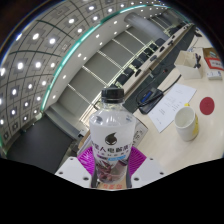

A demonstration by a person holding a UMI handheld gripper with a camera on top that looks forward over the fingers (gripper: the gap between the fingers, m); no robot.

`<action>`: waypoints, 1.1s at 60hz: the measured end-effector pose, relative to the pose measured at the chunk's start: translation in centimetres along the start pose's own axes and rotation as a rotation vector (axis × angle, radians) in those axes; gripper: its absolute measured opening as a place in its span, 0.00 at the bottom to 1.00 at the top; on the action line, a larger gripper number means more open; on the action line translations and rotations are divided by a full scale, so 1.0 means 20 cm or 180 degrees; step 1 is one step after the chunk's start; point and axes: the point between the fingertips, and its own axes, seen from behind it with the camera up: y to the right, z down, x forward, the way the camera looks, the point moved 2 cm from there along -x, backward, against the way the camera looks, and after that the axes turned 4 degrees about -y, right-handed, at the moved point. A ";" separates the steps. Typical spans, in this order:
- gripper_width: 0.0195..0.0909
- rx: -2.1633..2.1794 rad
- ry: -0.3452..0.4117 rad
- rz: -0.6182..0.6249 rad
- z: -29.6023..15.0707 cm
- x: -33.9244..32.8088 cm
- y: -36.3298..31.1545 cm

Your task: Pour water

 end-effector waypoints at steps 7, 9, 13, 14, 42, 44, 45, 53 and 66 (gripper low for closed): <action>0.28 0.1111 0.0002 -0.0336 -0.13 0.12 0.08; 0.28 0.1430 0.0013 -0.0415 -0.16 0.12 0.07; 0.28 0.2043 0.0067 -0.0603 -0.22 0.19 0.15; 0.28 0.2197 0.0085 -0.0644 -0.24 0.20 0.17; 0.28 0.3902 0.0168 -0.1114 -0.39 0.29 0.38; 0.28 0.3923 0.0137 -0.1111 -0.39 0.29 0.37; 0.28 0.3931 0.0116 -0.1112 -0.39 0.29 0.37; 0.27 0.3520 -0.0057 -0.1042 -0.40 0.27 0.27; 0.28 0.1628 0.0021 -0.0625 -0.65 0.14 0.22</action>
